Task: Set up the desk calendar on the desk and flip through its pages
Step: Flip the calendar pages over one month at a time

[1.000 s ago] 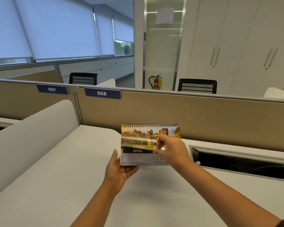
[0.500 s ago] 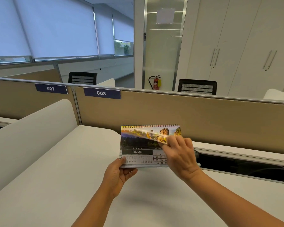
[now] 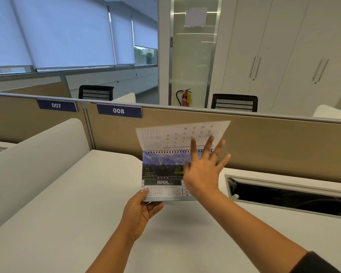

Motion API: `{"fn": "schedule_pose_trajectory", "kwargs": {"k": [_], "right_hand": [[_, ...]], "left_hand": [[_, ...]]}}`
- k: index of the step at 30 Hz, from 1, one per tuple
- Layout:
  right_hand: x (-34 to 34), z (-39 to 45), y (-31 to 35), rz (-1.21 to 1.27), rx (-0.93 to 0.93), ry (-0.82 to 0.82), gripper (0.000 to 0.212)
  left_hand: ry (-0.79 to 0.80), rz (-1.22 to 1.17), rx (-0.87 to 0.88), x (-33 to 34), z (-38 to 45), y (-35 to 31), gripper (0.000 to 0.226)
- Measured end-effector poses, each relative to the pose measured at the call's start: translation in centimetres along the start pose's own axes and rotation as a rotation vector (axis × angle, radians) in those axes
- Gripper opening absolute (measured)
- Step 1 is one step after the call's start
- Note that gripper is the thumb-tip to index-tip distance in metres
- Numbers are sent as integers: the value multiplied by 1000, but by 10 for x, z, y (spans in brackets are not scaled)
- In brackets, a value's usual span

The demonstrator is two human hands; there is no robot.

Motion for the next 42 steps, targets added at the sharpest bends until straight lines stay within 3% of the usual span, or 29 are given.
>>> {"fn": "schedule_pose_trajectory", "kwargs": {"k": [9,13,19,22,25,32,39,42], "right_hand": [[33,45,-12,-55,-101,363,58],[25,35,-10,8,-161,335,53],[11,-45,50,213,-700,388,41],[16,-70,58,158,-798,455,35],[9,-74,60,173,-794,339,16],[-11,-65,55,280,-649,74,25],[-3,-49,41,443,-346,186,16],[-4,-42,38,550,-258,243,22]], "left_hand": [[85,-60,23,0,4,-2,32],[89,-83,-10,-1,5,0,45],[114,-131,-17,3,3,-4,58],[121,-95,-13,3,1,-6,59],[122,-62,-16,3,0,-8,59],[143,-63,-14,6,0,-10,59],[137,-67,-23,8,1,-9,59],[125,-63,-32,9,1,-9,60]]}}
Point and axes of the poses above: each hand's wrist, its own z-axis towards the middle knuckle, its own x-axis out of the palm, y = z × x, the point moved 8 cm from there along z, towards the middle knuckle, and after that the axes turned 15 degrees about z, right-handed, at the moved point
